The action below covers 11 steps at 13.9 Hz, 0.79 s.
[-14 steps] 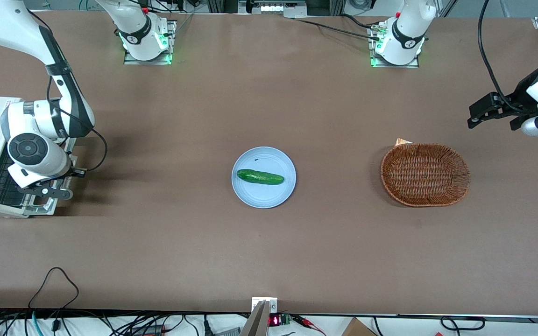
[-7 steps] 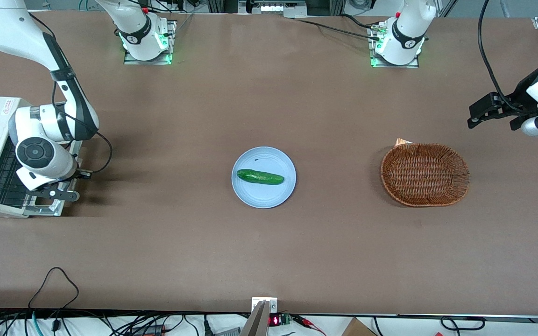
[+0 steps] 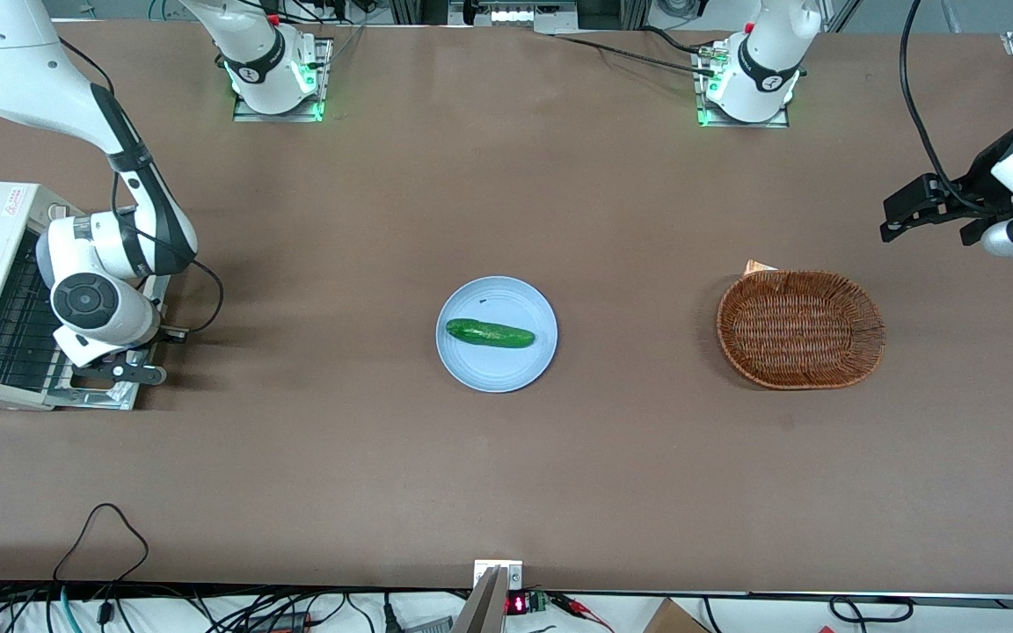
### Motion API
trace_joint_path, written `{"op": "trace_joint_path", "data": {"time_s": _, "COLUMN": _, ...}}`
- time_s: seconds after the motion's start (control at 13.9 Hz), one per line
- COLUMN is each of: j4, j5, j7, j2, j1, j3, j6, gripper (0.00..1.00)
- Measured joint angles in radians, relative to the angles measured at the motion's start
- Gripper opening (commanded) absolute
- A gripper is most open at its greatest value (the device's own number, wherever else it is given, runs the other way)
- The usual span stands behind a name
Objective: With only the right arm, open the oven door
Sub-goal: 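Push the door down with the right gripper until it lies flat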
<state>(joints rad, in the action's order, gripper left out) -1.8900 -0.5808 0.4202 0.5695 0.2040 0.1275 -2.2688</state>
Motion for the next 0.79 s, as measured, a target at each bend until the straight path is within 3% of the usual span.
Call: {"op": "trace_joint_path", "data": {"time_s": 0.79, "j4": 0.004, "j5": -0.021, "j7": 0.059, "j2": 0.018, "j1": 0.004, "j3": 0.008, "j6": -0.007, "gripper": 0.00}}
